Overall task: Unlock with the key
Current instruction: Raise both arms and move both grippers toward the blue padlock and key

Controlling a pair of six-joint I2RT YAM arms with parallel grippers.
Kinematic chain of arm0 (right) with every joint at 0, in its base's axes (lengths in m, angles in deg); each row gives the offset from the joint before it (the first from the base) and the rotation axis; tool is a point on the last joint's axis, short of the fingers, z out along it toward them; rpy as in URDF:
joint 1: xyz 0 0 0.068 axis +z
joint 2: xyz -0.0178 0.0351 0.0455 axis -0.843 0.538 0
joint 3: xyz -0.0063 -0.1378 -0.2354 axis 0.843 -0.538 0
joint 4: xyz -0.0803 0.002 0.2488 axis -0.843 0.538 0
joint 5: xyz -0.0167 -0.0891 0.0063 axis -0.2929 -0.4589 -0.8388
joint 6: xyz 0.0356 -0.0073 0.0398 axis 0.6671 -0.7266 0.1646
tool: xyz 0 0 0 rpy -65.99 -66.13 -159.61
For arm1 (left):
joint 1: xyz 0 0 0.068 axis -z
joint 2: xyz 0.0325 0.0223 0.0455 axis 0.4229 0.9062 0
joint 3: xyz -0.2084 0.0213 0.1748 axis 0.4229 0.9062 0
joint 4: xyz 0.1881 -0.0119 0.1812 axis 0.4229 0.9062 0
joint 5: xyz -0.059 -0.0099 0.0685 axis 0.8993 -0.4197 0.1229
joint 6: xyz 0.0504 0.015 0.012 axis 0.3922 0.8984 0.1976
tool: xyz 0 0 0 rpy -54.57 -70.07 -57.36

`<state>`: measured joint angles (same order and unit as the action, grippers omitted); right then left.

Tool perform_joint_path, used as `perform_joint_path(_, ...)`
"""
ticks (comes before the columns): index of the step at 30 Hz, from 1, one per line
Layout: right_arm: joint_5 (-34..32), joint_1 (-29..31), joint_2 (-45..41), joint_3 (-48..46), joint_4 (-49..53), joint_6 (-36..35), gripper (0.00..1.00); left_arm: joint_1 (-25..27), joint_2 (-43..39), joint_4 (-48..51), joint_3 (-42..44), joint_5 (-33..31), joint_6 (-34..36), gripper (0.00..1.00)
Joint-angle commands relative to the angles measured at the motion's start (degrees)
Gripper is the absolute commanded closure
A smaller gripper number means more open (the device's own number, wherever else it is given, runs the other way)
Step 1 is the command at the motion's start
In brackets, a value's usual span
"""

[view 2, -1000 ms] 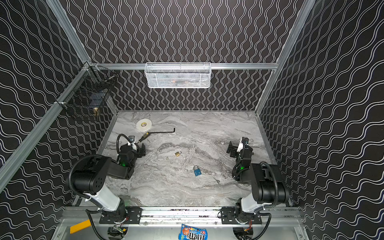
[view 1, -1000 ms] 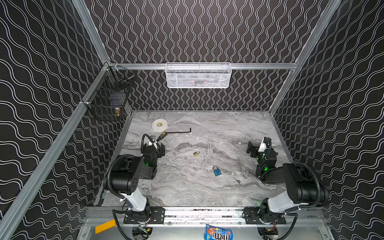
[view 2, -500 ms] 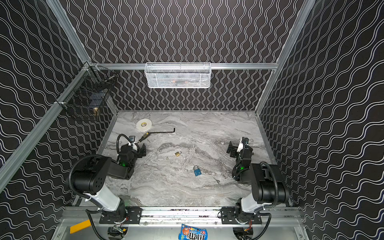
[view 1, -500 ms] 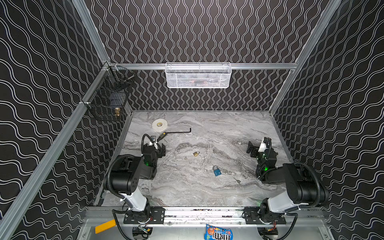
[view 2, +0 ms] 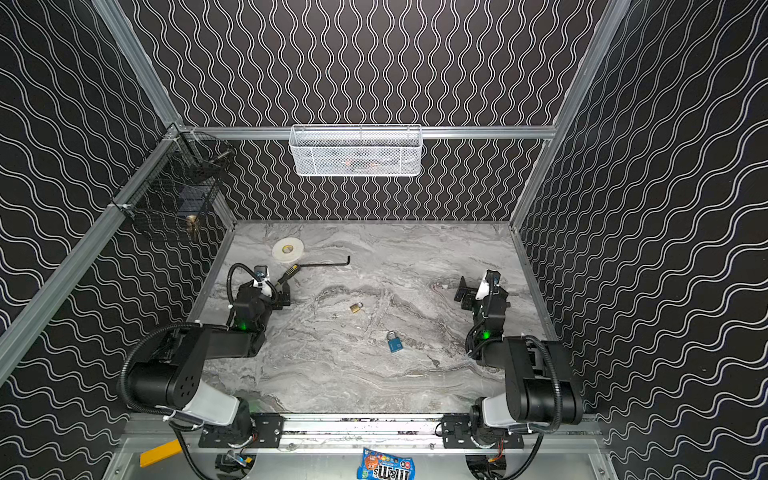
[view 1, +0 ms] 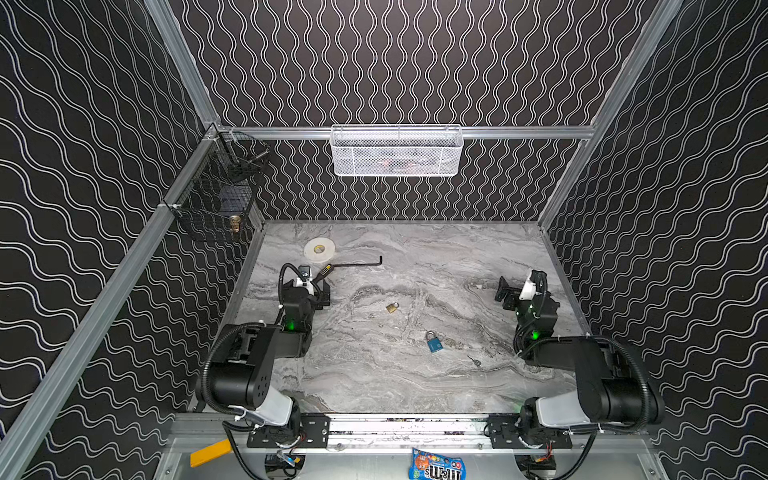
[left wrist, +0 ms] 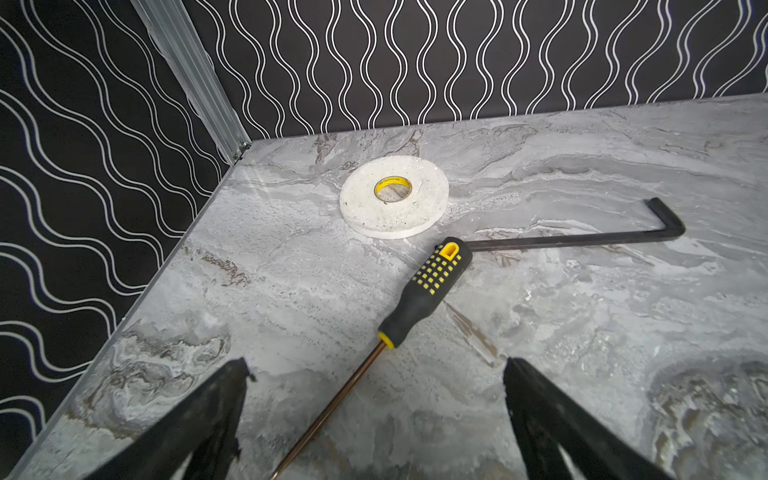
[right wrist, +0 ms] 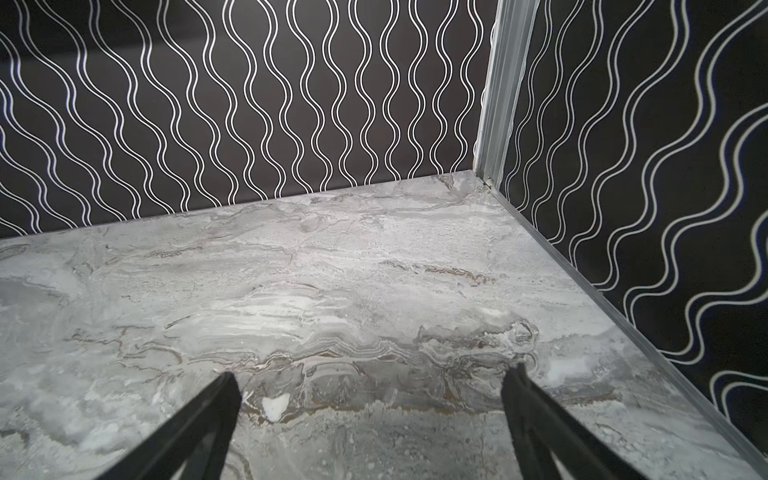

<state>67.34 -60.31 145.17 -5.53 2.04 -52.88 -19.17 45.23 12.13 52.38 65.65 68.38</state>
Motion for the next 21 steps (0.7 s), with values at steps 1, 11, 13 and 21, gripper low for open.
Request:
perform_joint_path(1,0.5,0.0,-3.7,1.2,4.9,-0.1,0.01,0.0,-4.2,2.7,0.5,0.2,1.5,0.01)
perform_joint_path(11,3.5,0.0,-17.7,7.3,24.8,11.3,0.01,-0.1,-24.7,17.5,-1.4,3.9,-6.6,0.01)
perform_joint_path(13,4.9,-0.1,-18.6,9.5,30.3,14.0,0.01,-0.1,-29.0,25.9,-3.4,-1.4,-14.9,0.01)
perform_joint_path(21,4.7,-0.3,-20.4,14.4,46.8,32.5,0.01,-0.2,-41.4,41.9,-4.5,-5.6,-30.1,0.01)
